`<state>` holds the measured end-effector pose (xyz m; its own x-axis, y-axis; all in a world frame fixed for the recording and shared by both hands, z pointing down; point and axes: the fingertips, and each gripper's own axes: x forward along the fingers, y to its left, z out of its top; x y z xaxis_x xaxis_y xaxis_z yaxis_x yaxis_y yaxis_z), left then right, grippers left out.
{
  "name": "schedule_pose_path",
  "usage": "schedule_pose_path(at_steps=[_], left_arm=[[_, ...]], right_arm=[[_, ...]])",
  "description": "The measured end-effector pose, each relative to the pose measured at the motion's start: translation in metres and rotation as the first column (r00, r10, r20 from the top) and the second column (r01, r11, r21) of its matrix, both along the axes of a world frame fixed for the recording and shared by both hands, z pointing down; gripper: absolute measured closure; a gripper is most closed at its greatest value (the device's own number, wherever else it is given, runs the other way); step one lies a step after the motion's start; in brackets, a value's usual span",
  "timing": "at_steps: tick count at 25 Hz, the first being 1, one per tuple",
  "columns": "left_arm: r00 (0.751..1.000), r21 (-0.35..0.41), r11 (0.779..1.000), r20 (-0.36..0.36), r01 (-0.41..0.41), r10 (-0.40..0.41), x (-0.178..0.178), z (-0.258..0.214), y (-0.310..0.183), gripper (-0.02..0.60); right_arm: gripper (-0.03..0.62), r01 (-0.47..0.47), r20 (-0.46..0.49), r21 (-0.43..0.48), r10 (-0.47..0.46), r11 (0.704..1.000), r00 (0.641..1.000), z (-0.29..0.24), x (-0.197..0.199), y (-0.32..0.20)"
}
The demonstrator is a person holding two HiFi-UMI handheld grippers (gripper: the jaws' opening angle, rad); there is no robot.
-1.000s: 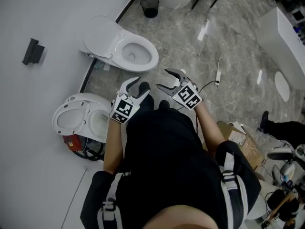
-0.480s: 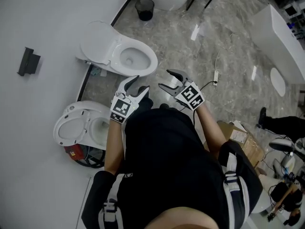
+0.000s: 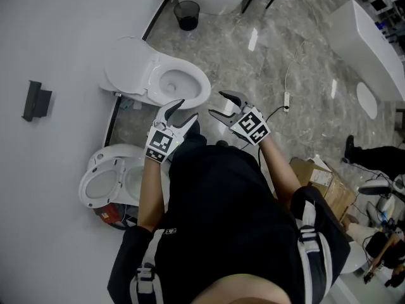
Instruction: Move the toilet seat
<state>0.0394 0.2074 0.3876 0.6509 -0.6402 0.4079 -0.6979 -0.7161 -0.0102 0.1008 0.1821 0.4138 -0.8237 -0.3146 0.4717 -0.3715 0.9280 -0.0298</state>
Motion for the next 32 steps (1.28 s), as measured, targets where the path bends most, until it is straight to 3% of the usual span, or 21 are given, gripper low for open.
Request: schedule_pose_path(at_steps=[32], left_arm=[[0.975,-0.033,0.975,-0.027,-0.222,0.221,-0.037,0.022,-0.109,0.35]], right_arm=[[0.318,-0.215,-0.084,0.009,0.215,0.977,0.973,0.011,-0.038,-0.096]])
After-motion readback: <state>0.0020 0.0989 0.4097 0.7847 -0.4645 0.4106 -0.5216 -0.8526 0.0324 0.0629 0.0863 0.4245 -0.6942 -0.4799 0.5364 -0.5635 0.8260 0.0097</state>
